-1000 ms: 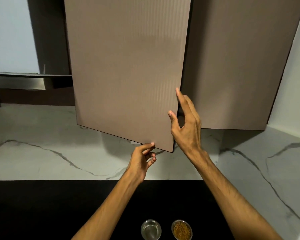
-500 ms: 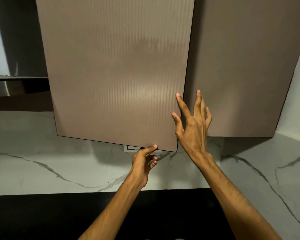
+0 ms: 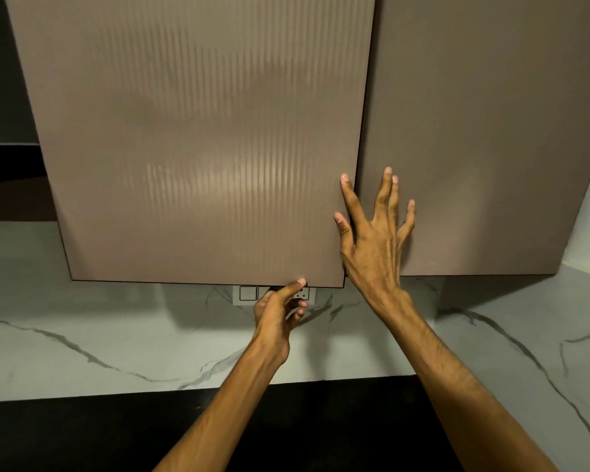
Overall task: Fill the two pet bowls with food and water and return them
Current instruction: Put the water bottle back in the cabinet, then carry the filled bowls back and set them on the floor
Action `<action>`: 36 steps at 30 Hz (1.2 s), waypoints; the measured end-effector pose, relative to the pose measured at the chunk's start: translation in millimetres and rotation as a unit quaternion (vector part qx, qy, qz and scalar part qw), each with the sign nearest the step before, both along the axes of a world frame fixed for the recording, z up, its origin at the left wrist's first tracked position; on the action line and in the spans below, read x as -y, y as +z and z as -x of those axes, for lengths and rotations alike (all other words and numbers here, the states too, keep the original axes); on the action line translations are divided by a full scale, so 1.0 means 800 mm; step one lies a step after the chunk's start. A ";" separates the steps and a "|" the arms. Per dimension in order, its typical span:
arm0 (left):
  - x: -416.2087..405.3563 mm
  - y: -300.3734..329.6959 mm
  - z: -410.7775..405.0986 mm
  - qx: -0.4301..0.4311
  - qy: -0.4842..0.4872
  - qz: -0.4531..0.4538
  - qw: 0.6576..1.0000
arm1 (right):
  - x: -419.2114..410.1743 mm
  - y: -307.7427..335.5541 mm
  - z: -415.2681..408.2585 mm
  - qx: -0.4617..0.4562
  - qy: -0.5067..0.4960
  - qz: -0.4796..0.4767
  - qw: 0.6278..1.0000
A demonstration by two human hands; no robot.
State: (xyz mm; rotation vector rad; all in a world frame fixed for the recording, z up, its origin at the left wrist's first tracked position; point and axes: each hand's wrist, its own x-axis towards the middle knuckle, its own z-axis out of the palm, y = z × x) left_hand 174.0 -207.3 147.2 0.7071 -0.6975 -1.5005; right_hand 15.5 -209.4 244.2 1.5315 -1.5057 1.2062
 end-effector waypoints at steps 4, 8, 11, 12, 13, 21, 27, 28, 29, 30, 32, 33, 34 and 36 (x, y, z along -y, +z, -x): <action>0.012 0.001 0.002 -0.003 0.002 0.000 1.000 | 0.017 -0.001 0.003 -0.001 -0.008 0.006 1.000; 0.021 0.001 0.002 -0.002 -0.001 0.000 1.000 | 0.028 -0.001 0.004 -0.004 -0.014 0.004 1.000; 0.028 0.002 0.003 0.002 0.001 -0.003 1.000 | 0.035 0.000 0.005 -0.005 -0.017 0.004 1.000; 0.030 0.002 0.003 0.002 0.001 -0.003 1.000 | 0.037 0.000 0.005 -0.006 -0.019 0.003 1.000; 0.032 0.002 0.003 0.002 0.002 -0.004 1.000 | 0.038 0.000 0.005 -0.007 -0.019 0.002 1.000; 0.040 0.001 0.002 0.008 -0.005 0.007 1.000 | 0.047 0.002 0.006 -0.012 -0.019 0.007 1.000; 0.040 0.000 0.003 0.012 -0.002 0.013 1.000 | 0.046 0.004 0.005 -0.012 -0.015 0.001 1.000; 0.039 0.000 0.003 0.014 -0.002 0.013 1.000 | 0.045 0.004 0.005 -0.011 -0.014 -0.001 1.000; 0.039 0.000 0.003 0.015 -0.002 0.013 1.000 | 0.044 0.004 0.005 -0.011 -0.012 -0.002 1.000; 0.038 0.000 0.003 0.016 -0.002 0.011 1.000 | 0.042 0.004 0.004 -0.010 -0.008 -0.002 1.000; 0.036 -0.001 0.001 0.017 0.000 0.008 1.000 | 0.038 0.003 0.004 -0.007 0.001 -0.004 1.000; 0.036 -0.001 0.001 0.017 0.001 0.007 1.000 | 0.036 0.002 0.005 -0.006 0.003 -0.008 1.000; 0.035 -0.002 0.000 0.018 0.001 0.007 1.000 | 0.033 -0.001 0.005 -0.007 0.004 -0.013 1.000; 0.033 -0.004 -0.002 0.023 0.000 0.009 1.000 | 0.028 -0.008 0.005 -0.007 0.007 -0.020 1.000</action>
